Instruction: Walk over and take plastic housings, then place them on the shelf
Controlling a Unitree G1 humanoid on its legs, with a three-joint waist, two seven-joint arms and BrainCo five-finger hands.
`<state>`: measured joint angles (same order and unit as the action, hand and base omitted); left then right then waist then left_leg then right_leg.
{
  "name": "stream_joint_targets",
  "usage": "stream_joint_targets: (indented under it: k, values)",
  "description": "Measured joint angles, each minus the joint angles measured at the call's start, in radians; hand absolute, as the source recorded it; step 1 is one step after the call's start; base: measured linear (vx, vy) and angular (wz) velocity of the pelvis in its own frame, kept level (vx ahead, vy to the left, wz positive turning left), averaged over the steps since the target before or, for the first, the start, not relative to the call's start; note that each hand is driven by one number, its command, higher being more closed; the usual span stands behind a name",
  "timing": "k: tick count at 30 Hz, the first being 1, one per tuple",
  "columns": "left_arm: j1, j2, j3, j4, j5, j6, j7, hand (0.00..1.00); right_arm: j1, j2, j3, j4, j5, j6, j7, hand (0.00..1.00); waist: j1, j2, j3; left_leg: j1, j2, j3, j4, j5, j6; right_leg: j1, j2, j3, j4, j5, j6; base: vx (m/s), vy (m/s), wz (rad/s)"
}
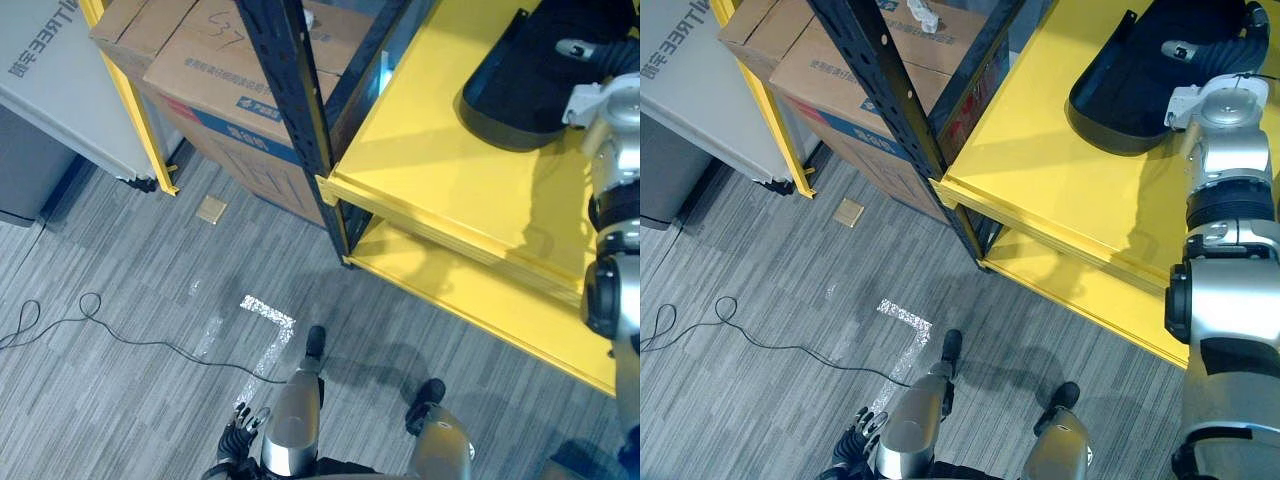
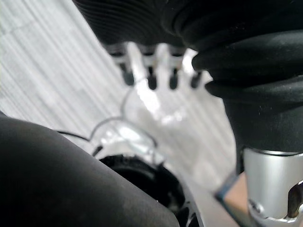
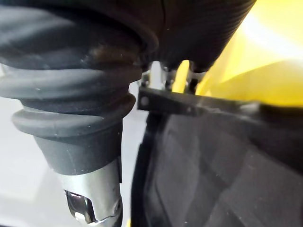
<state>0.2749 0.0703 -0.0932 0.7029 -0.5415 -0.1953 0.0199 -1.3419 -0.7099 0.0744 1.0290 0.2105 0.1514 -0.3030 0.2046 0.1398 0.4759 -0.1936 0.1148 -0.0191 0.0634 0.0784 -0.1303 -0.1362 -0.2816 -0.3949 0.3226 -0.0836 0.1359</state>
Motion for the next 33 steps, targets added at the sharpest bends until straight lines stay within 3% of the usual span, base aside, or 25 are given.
stream_joint_targets:
  k: [7, 13, 16, 19, 22, 26, 28, 33]
  values:
    - [0.000, 0.000, 0.000, -0.003, 0.000, 0.000, -0.001, 0.00, -0.029, -0.003, 0.004, 0.000, -0.017, -0.022, -0.011, 0.00, 0.001, 0.000, 0.000, 0.000, 0.002, -0.004, 0.000, 0.000, 0.000, 0.011, 0.003, -0.011, -0.010, 0.001, 0.000, 0.00, -0.011, 0.02]
    - [0.000, 0.000, 0.001, -0.006, 0.001, -0.016, -0.005, 0.00, -0.040, -0.006, -0.008, -0.050, -0.119, -0.115, -0.150, 0.00, -0.001, -0.005, 0.003, 0.004, 0.016, 0.000, -0.002, 0.001, -0.001, 0.028, 0.025, -0.015, -0.045, 0.013, -0.002, 0.01, -0.029, -0.02]
    - [0.000, 0.001, 0.008, -0.006, 0.006, -0.022, -0.005, 0.00, 0.033, -0.004, -0.063, -0.258, -0.148, -0.154, -0.204, 0.00, -0.017, -0.013, 0.008, 0.045, 0.019, 0.010, -0.023, 0.001, -0.002, 0.070, 0.033, -0.012, -0.080, 0.023, 0.002, 0.03, -0.026, -0.10]
    - [0.000, 0.007, 0.046, -0.015, 0.033, -0.024, -0.004, 0.00, 0.192, 0.037, -0.127, -0.480, -0.120, -0.151, -0.195, 0.00, -0.035, -0.046, 0.021, 0.088, 0.033, 0.037, -0.033, -0.001, -0.004, 0.104, 0.050, 0.006, -0.111, 0.034, -0.001, 0.02, -0.021, -0.23]
    - [0.000, 0.031, 0.052, -0.013, 0.053, -0.022, -0.003, 0.00, 0.375, 0.156, -0.182, -0.583, -0.057, -0.107, -0.141, 0.00, -0.058, -0.076, 0.012, 0.127, 0.046, 0.078, -0.059, -0.001, -0.005, 0.107, 0.063, 0.039, -0.120, 0.040, -0.005, 0.01, -0.022, -0.30]
    - [0.000, 0.033, 0.054, -0.012, 0.090, -0.021, -0.002, 0.00, 0.519, 0.252, -0.185, -0.589, -0.053, -0.058, -0.084, 0.00, -0.084, -0.084, 0.007, 0.164, 0.047, 0.091, -0.066, -0.002, -0.005, 0.140, 0.067, 0.048, -0.137, 0.048, -0.001, -0.01, -0.004, -0.16]
    - [0.000, 0.033, 0.073, -0.012, 0.093, -0.019, 0.000, 0.00, 0.548, 0.289, -0.184, -0.589, -0.054, -0.057, -0.049, 0.00, -0.083, -0.091, 0.004, 0.172, 0.058, 0.115, -0.074, -0.002, -0.006, 0.138, 0.080, 0.066, -0.156, 0.063, -0.005, -0.04, -0.006, -0.24]
    - [-0.001, 0.042, 0.081, -0.007, 0.120, -0.016, 0.000, 0.00, 0.549, 0.295, -0.183, -0.589, -0.054, -0.061, -0.045, 0.00, -0.082, -0.116, -0.009, 0.172, 0.068, 0.123, -0.074, -0.001, -0.008, 0.138, 0.091, 0.070, -0.174, 0.075, -0.009, -0.04, -0.010, -0.07]
